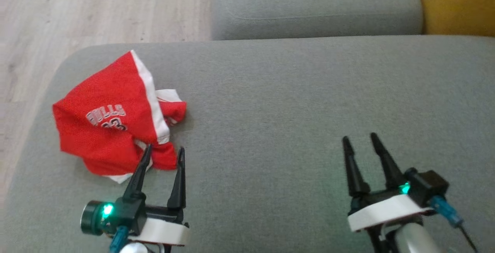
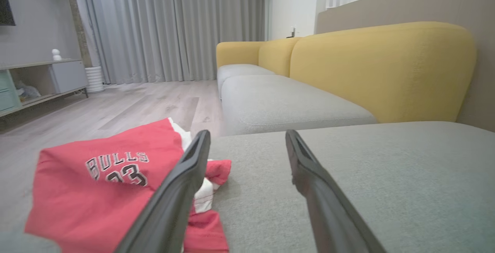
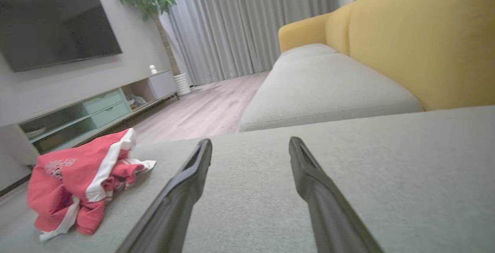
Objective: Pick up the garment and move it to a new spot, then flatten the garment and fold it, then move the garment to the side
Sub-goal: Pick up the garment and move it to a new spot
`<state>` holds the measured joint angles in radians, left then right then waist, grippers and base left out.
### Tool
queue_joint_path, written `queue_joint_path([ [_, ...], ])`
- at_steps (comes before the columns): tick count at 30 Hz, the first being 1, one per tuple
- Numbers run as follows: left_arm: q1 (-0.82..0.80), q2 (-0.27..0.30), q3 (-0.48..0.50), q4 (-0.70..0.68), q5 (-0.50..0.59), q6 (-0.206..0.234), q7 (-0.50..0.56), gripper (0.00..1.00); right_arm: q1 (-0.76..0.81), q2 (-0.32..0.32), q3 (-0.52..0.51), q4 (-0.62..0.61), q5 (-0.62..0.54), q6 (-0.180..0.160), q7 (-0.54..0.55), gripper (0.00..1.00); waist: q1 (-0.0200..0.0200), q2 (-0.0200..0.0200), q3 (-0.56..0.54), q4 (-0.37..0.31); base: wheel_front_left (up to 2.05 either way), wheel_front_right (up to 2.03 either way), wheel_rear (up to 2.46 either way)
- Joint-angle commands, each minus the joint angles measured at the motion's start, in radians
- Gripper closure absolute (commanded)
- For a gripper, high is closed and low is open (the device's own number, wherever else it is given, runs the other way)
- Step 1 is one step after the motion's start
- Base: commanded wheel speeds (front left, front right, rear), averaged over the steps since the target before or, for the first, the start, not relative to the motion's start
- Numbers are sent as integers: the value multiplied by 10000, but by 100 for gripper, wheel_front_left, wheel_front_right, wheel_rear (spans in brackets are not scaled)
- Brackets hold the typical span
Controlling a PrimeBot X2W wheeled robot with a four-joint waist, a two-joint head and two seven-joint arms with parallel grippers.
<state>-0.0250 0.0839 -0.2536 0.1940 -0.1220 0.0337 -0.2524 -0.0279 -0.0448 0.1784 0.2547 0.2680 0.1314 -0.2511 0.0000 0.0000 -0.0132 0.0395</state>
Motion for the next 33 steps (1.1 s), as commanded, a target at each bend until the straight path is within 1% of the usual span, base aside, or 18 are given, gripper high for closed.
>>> queue_joint_path([
  [1,-237,14,491,-297,91,-26,-93,0,-217,-54,493,-399,-199,-7,-107,0,0,0,-106,284,0,0,0],
  [9,87,3,866,-315,222,-93,-93,0,18,-54,875,-394,-165,-7,-107,0,0,0,-327,1185,0,0,0],
  [10,87,3,866,-315,222,-93,-93,0,18,-54,875,-394,-165,-7,-107,0,0,0,-327,1185,0,0,0],
  [23,355,-37,1105,-212,391,-282,-93,0,216,-54,1246,-385,217,-7,-107,0,0,0,-548,2699,0,0,0],
  [28,450,-50,1150,-201,440,-329,-93,0,249,-54,1350,-374,244,-7,-107,0,0,0,-611,3048,0,0,0],
  [33,501,-54,1191,-243,498,-353,-93,0,238,-54,1394,-361,268,-7,-107,0,0,0,-584,3141,0,0,0],
])
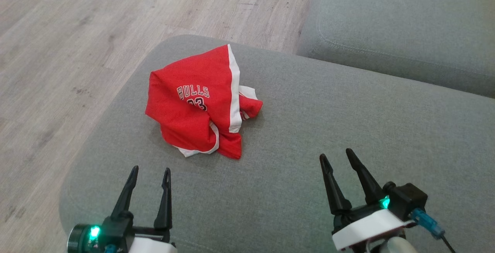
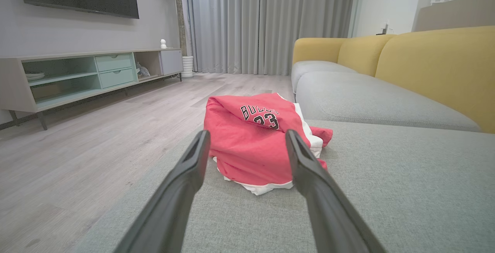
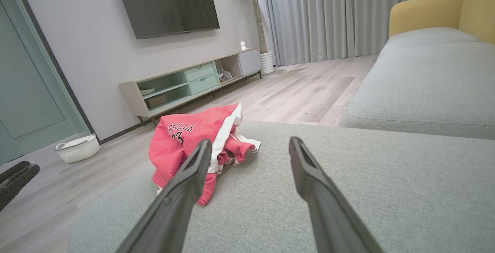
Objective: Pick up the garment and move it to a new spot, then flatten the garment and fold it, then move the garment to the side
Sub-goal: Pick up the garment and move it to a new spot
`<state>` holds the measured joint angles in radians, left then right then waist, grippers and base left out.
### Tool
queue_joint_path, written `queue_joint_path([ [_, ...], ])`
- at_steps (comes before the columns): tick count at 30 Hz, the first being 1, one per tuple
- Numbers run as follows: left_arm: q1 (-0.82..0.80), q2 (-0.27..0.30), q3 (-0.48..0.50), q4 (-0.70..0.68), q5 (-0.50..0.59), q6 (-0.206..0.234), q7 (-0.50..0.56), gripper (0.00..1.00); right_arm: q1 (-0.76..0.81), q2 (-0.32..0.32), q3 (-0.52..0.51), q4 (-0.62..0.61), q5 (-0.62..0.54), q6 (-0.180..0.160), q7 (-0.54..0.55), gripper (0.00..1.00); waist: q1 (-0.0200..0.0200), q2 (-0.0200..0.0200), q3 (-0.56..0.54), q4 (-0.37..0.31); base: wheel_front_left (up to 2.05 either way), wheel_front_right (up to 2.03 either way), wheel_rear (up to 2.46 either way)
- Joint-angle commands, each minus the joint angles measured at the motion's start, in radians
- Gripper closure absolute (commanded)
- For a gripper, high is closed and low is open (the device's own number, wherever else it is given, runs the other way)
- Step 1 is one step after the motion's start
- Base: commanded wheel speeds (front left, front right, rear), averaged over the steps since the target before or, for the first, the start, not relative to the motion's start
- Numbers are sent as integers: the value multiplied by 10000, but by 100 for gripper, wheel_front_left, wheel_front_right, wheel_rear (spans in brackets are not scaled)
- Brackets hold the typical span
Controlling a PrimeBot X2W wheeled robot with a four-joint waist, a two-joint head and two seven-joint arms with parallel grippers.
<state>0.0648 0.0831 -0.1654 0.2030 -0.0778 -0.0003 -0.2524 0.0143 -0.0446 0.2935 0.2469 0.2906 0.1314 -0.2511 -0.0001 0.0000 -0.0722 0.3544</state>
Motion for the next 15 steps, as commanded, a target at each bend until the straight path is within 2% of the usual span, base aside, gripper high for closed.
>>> queue_joint_path([
  [1,-393,-44,332,-348,55,-19,-93,0,-194,-56,259,-285,41,-7,-107,0,1,0,25,-15,0,0,0],
  [8,-869,150,273,-409,256,-238,-93,0,-282,-56,318,-256,-28,-7,-107,0,1,0,341,-266,0,0,0],
  [15,-3040,975,20,293,615,-833,29,0,-580,-56,237,-271,-250,-7,-107,0,1,0,1028,-706,0,0,0],
])
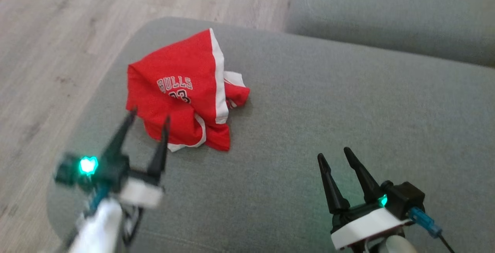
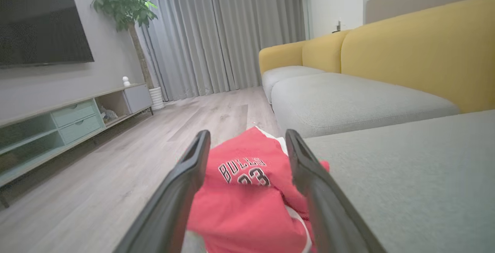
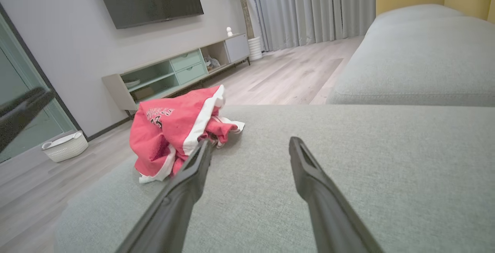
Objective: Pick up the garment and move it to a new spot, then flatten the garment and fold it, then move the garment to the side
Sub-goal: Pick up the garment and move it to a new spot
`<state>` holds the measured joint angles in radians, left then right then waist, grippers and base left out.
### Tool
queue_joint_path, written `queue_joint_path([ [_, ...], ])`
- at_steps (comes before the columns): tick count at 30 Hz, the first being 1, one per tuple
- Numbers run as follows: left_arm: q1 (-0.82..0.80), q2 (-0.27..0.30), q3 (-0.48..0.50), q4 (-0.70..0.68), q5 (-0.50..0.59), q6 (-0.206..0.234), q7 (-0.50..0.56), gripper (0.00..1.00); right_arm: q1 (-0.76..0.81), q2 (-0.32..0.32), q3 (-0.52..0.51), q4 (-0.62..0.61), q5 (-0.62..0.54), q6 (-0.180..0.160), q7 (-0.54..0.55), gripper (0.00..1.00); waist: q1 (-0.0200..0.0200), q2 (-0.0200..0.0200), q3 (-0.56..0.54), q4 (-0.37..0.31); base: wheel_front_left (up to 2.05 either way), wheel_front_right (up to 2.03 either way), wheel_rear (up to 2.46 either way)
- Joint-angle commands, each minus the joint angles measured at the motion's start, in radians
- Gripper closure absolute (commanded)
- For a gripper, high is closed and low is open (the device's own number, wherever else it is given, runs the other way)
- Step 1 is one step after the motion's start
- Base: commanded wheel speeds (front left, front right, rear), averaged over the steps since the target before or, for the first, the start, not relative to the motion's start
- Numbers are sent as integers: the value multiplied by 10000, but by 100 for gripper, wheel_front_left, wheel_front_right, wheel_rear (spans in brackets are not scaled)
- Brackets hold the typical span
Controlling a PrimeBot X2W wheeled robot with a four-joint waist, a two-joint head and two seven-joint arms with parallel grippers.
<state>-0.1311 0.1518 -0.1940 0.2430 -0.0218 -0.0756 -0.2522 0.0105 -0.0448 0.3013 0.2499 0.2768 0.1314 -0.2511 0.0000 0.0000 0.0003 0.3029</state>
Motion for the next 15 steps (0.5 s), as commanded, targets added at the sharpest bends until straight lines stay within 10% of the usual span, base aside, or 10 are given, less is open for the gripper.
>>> queue_joint_path([
  [1,-1567,452,266,121,73,-171,182,0,-604,-54,172,-317,-167,-7,-107,0,0,0,452,-252,0,0,0],
  [15,-6789,2369,-1851,4116,-2282,-546,3155,0,-1574,-54,205,-558,-879,-7,-107,0,0,0,2463,-1149,0,0,0],
])
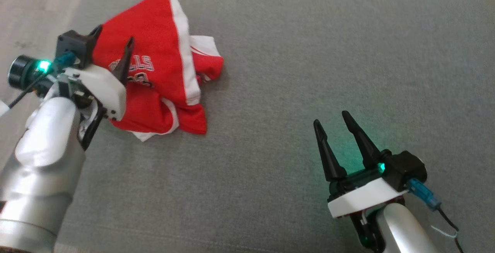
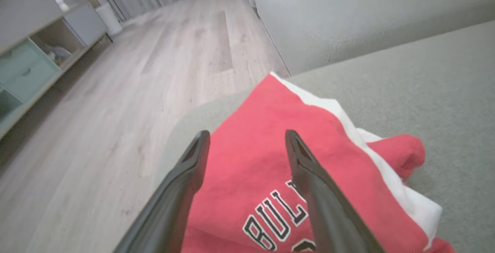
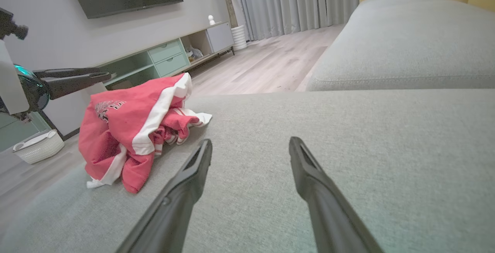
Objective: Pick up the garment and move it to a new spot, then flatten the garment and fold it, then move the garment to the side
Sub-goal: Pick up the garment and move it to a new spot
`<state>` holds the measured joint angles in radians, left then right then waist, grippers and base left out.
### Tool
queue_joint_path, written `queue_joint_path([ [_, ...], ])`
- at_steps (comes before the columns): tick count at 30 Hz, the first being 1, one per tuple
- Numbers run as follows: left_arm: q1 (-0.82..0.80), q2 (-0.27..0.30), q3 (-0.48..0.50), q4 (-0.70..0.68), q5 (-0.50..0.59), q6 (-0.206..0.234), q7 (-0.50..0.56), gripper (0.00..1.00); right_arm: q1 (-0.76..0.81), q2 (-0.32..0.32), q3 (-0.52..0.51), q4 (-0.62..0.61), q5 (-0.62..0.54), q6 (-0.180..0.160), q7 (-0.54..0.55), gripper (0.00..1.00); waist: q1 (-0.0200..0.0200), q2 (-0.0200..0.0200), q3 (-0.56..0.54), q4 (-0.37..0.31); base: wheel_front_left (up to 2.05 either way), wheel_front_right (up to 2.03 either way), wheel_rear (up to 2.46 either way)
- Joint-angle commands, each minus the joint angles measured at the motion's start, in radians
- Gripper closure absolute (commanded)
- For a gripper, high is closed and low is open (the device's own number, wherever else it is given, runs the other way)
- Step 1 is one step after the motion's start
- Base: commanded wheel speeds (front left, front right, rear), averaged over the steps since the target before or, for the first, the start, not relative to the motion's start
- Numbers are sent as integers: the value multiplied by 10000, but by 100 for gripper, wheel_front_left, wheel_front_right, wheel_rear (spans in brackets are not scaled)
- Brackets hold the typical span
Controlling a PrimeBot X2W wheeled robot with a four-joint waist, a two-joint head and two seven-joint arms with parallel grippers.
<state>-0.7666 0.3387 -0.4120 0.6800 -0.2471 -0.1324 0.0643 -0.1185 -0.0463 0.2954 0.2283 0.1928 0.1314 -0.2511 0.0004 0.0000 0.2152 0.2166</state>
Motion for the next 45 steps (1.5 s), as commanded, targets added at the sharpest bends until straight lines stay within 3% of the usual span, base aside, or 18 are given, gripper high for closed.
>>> queue_joint_path([
  [1,-624,618,96,-17,-350,21,173,0,-319,-39,264,-349,-34,-7,-107,0,-4,0,415,-344,0,0,0],
  [4,-1194,1050,-928,679,-1396,20,672,0,-492,-39,337,-406,-37,-7,-107,0,-4,0,781,-553,0,0,0],
  [12,-1789,1336,-2432,1524,-2987,19,1144,0,-751,-39,353,-407,-7,-7,-107,0,-4,0,1182,-798,0,0,0],
  [14,-1862,1394,-2793,1536,-3313,18,1104,100,-780,-39,346,-382,8,-7,-107,0,-4,0,1179,-837,0,0,0],
  [17,-2090,1593,-3034,1553,-3494,18,332,100,-793,-39,343,-321,74,-7,-107,0,-4,0,1012,-911,0,0,0],
  [23,-2436,1617,-2605,1586,-3357,90,-2540,100,-628,-39,258,-242,272,-7,-107,0,-4,0,231,-1122,0,0,0],
  [26,-2501,1585,-2336,1112,-3341,123,-3106,100,-465,-39,219,-196,333,-7,-107,0,-4,0,-264,-1205,0,0,0],
  [36,-1734,1449,-1971,-1493,-3314,245,-3216,100,9,-39,210,-145,557,-7,-107,0,-4,0,-1356,-1528,0,0,0],
  [45,-844,1084,-2681,-3680,-3468,412,-2245,100,-30,-39,195,-295,792,-7,-107,0,-4,0,-1401,-2665,0,0,0],
])
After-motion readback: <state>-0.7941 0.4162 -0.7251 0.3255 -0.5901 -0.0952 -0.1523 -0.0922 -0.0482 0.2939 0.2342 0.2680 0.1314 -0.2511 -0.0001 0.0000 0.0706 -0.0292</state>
